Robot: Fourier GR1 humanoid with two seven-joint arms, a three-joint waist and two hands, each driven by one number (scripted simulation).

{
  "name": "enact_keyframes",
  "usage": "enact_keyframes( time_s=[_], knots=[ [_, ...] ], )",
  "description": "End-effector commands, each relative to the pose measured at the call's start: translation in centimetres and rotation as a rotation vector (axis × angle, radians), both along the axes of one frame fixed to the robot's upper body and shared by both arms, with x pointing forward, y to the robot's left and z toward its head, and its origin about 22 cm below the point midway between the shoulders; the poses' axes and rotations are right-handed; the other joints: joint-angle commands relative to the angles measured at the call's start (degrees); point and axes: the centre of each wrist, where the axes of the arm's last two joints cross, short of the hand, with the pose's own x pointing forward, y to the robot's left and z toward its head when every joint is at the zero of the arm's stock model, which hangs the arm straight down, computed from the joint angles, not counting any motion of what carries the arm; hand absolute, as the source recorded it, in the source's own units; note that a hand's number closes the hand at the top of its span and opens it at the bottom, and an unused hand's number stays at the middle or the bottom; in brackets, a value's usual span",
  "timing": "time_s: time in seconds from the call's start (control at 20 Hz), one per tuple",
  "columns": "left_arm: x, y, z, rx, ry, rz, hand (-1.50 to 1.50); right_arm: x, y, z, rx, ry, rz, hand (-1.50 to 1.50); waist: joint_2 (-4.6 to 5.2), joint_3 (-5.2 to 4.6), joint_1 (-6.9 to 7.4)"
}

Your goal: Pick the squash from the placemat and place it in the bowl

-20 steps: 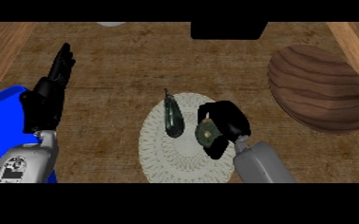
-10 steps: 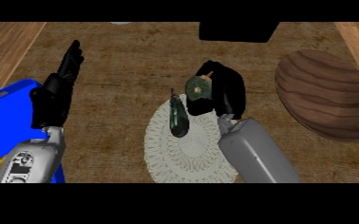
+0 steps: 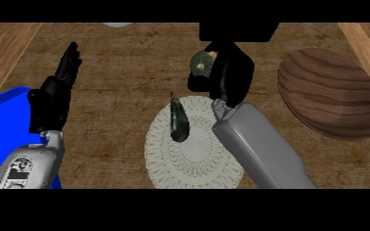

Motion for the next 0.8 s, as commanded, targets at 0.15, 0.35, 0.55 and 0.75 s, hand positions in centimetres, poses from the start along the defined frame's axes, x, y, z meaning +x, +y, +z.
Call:
enact_keyframes(
  time_s=[0.15,0.35,0.55,0.75],
  knots=[
    [0.7,0.5,0.2,-0.002,-0.007,0.035,0.0,2.3,-4.5,0.8,0.13,-0.096,-0.22,1.5,0.29,0.07,-1.43],
    [-1.8,1.2,0.3,0.009,-0.004,0.019,0.0,0.8,-8.3,-0.3,0.11,-0.132,-0.281,1.5,-0.17,0.08,-1.48],
    [-0.3,0.2,0.9,-0.005,-0.012,0.021,0.0,1.2,-13.0,-2.3,0.129,-0.21,-0.312,1.5,0.15,0.1,-1.49],
    [-0.6,0.5,0.5,0.008,-0.002,0.018,0.0,3.0,-19.4,-3.0,-0.013,-0.202,-0.405,1.5,0.31,0.1,-0.96]
  ],
)
